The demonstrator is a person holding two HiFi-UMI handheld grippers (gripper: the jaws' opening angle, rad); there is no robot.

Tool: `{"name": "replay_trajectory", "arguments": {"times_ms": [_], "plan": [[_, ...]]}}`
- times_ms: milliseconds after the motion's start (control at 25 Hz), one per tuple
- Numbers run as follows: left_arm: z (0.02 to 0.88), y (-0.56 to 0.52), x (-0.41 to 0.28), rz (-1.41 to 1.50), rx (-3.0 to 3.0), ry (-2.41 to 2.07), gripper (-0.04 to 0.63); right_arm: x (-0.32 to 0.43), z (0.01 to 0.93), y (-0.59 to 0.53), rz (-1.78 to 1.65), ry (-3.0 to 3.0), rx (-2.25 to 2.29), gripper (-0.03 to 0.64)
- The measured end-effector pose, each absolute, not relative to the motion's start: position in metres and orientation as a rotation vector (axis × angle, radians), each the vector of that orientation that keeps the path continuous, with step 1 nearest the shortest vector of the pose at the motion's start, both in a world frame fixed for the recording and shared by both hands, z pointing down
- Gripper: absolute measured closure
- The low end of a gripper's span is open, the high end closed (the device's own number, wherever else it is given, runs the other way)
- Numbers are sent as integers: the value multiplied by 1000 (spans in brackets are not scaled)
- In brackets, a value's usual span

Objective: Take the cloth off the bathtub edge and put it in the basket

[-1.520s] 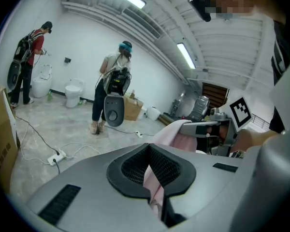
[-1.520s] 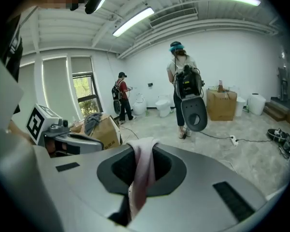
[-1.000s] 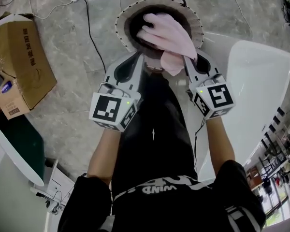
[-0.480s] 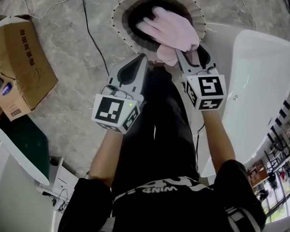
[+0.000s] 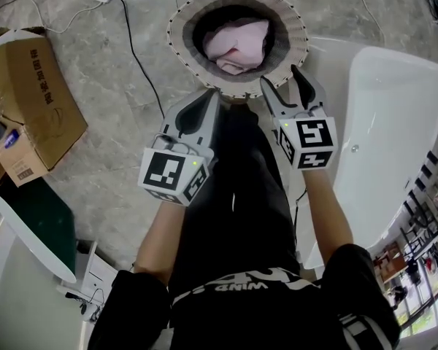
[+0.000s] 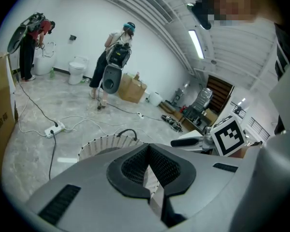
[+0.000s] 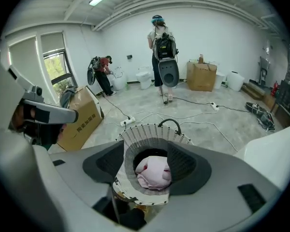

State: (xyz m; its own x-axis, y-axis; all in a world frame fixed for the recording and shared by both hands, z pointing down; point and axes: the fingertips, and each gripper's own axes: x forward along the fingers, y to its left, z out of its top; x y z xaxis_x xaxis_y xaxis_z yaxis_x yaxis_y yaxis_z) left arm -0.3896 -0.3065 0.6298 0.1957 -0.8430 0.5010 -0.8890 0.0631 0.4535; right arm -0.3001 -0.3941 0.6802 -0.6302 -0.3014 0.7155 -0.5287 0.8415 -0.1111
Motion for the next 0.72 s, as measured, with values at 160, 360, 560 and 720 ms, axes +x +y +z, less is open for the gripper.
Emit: {"name": "replay_trajectory", "arguments": {"times_ms": [160,360,560,720], "plan": [[610,-309,-387,76,1781,-1638,581,-306,649,-397,426,-2367,603,374],[554,-313,-386,59,1796,-1668,581,-310,566,-397,468,-2510,614,544],[468,-316,-383,39,1853,-1701,581,-306,472,-392,481,-2563,596,603],[404,-318,-381,30,1926,-1743,581,-308,403,-386,492,-2651,533,603]]}}
